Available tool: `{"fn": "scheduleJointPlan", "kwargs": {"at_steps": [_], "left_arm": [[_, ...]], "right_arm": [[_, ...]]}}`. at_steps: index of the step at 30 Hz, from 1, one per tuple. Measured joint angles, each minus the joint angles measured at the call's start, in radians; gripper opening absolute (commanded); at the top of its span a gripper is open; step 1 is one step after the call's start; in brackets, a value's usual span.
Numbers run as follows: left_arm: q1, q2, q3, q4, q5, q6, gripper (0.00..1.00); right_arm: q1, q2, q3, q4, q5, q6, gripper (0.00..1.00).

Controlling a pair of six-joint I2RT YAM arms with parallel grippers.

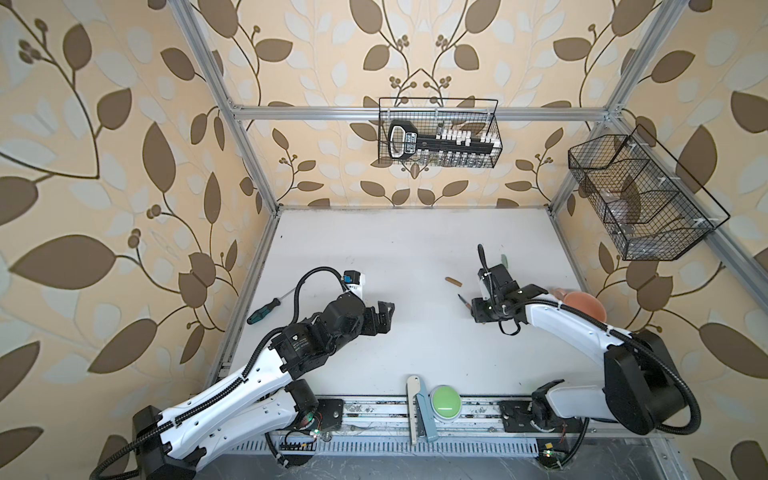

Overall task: Insert the pens into the pen caps
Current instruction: 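Move the right gripper over the orange-brown pen and lower toward it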

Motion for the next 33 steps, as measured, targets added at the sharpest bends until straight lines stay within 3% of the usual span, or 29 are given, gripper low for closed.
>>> {"fn": "scheduleJointPlan", "kwargs": {"at_steps": [13,33], "left_arm": [[0.0,0.021,0.021,-0.032,-0.041,-0.006,0.99],[0.0,0.074,0.028,-0.041,-0.044,0.008,0.99]], "right_arm": [[0.031,0.065,0.035,-0.012,0.056,-0.026,0.49],[0.009,0.163,0.037,0.031,-0.034,-0.033,0.42]]}}
